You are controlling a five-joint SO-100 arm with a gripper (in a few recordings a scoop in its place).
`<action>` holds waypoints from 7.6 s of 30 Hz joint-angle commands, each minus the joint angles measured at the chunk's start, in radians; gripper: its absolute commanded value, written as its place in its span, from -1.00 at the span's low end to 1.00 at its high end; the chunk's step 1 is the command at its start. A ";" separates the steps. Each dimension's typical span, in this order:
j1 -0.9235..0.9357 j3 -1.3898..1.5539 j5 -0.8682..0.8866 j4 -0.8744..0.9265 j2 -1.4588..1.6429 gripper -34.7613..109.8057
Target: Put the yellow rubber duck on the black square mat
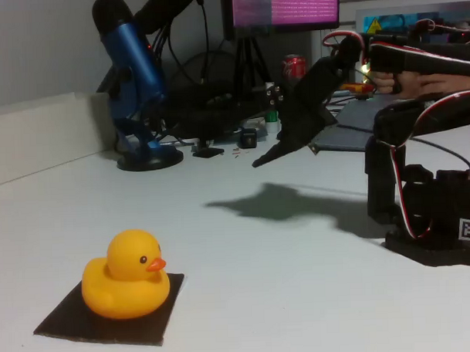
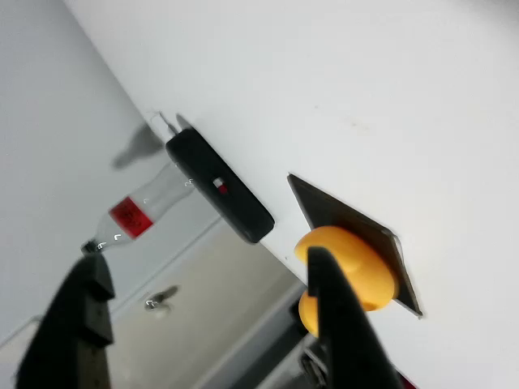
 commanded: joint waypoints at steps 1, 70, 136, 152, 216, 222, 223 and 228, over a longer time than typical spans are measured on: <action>0.008 0.028 0.005 -0.005 0.011 -0.19; -0.097 0.130 0.005 -0.005 0.026 -0.43; -0.098 0.130 0.005 -0.005 0.026 -0.43; -0.098 0.130 0.005 -0.005 0.026 -0.43; -0.098 0.130 0.005 -0.005 0.026 -0.43; -0.098 0.130 0.005 -0.005 0.026 -0.43; -0.098 0.130 0.005 -0.005 0.026 -0.43; -0.098 0.130 0.005 -0.005 0.026 -0.43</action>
